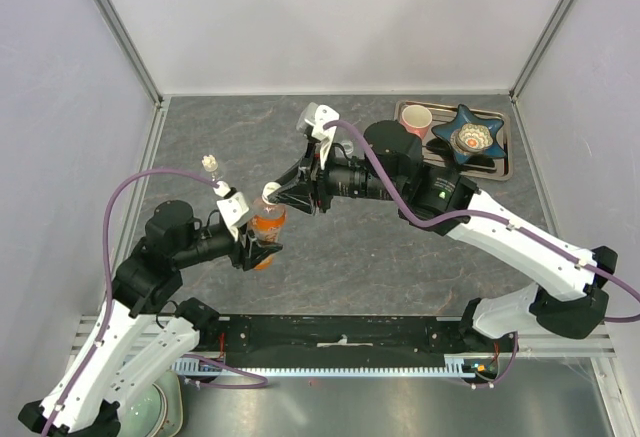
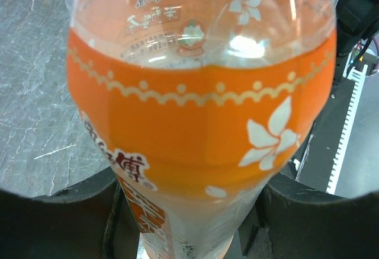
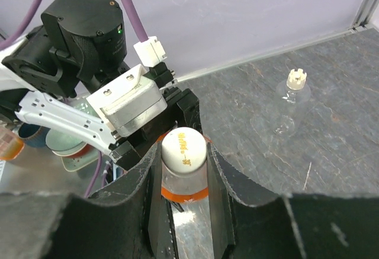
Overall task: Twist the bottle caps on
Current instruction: Screw the bottle cap onto the plastic bottle.
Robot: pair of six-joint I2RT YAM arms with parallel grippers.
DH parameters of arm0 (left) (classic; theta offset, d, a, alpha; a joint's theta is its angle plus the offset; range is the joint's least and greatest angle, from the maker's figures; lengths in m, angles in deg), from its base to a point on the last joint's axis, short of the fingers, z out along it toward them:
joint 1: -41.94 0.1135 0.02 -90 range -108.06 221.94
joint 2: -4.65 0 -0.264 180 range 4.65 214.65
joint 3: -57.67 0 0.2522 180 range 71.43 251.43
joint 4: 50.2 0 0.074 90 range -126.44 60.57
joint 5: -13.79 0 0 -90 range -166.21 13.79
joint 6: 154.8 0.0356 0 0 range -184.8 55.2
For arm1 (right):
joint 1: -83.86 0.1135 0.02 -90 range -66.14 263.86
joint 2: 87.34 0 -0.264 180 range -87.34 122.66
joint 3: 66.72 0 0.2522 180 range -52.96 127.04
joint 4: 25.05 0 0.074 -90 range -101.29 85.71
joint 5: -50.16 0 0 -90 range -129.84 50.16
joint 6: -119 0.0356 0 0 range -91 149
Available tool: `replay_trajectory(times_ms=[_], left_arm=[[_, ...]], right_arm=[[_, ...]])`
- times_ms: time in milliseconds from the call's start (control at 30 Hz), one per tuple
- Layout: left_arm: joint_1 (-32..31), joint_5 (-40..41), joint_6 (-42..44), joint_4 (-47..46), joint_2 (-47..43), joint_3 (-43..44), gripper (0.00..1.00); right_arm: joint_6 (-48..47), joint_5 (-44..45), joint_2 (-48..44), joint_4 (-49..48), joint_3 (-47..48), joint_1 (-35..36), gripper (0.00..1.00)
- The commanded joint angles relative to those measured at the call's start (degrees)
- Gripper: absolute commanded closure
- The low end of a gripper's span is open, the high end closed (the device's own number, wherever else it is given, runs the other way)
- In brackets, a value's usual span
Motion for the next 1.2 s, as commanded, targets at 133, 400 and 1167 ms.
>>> replay_trajectory(times_ms=[133, 400, 1167], left_arm=[[0.7, -0.5, -3.9, -14.3, 2.3, 4.4, 0.98], [0.6, 2.0, -0.4, -14.2, 1.2, 1.6, 0.98], [0.6, 17.9, 2.1, -17.9, -1.0, -1.4, 0.98]], right_arm=[[4.3, -5.5, 0.6, 6.6, -4.7, 3.0, 0.95], [4.4, -0.5, 3.5, 15.8, 2.2, 4.8, 0.98], [25.4, 31.3, 12.3, 25.9, 9.5, 12.9, 1.0]])
